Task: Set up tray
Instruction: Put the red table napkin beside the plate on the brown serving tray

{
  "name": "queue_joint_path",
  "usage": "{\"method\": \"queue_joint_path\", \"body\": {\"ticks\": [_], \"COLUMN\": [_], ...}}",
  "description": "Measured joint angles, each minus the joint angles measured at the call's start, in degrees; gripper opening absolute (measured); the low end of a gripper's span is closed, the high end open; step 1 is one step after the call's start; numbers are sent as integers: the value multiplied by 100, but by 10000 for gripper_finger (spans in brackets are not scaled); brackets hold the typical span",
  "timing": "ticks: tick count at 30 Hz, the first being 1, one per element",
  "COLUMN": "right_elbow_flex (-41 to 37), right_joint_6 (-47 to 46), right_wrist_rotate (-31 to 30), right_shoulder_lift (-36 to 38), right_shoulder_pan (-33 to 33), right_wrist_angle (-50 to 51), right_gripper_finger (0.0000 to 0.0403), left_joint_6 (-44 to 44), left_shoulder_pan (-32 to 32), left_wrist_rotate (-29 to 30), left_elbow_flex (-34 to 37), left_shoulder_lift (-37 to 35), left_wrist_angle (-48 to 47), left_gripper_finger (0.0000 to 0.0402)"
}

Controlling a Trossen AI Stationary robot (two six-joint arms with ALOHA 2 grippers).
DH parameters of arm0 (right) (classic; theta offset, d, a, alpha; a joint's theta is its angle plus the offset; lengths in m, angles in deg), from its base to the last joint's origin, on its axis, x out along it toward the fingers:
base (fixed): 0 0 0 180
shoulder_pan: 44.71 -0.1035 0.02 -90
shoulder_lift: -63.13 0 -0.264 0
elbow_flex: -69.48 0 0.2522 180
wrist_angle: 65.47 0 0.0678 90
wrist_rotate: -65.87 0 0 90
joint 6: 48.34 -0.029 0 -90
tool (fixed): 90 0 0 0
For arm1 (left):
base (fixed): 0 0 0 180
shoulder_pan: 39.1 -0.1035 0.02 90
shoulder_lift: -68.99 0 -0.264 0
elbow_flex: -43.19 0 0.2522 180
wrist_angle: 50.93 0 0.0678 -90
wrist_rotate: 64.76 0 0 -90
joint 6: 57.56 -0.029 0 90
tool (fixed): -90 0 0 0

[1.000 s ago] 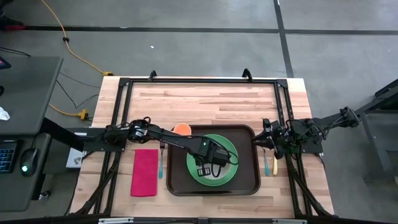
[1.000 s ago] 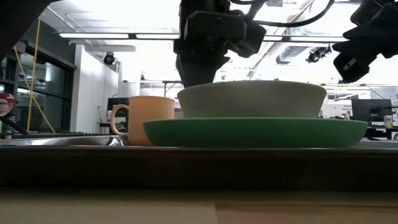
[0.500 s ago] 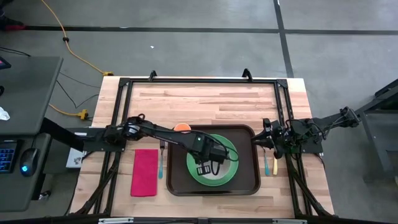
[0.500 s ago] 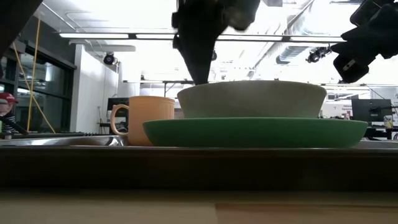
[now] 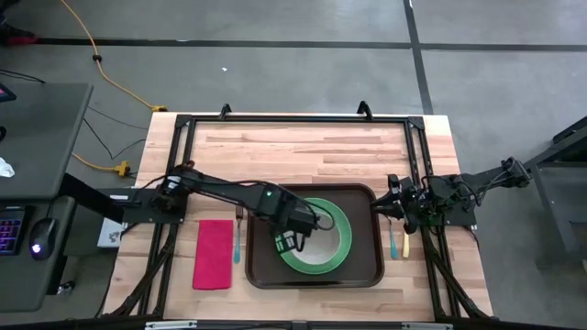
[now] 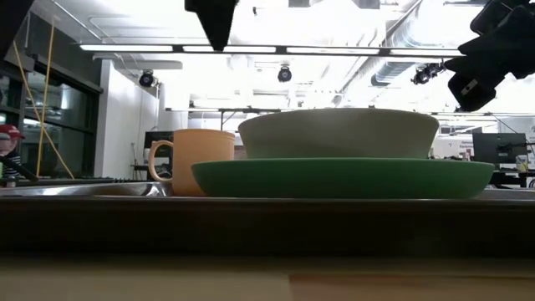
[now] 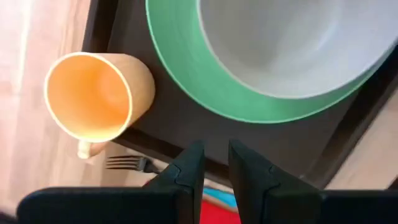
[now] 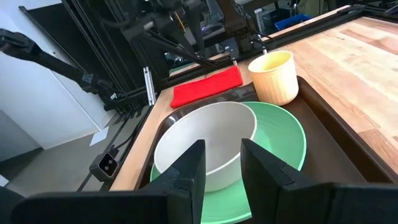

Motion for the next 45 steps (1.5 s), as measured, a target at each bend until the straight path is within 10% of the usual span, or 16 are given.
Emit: {"method": "queue_joint_path", "body": {"ticks": [22,45], "right_elbow_flex": [0,0], "right_joint_6": [6,7], "right_wrist_rotate": [79,171], "right_shoulder_lift": [7,0], "right_shoulder_pan": [0,1], "right_wrist_angle": [0,2], "right_gripper_finger": [78,78], "left_joint_6": [856,4006], "left_shoulder_pan": [1403,2402], "left_wrist_rotate": [1215,1543], "left_elbow_flex": [141,3159], "left_shoulder_lift": [-689,-1837], "left_wrist_angle": [6,254], "left_gripper_finger": [104,104]}}
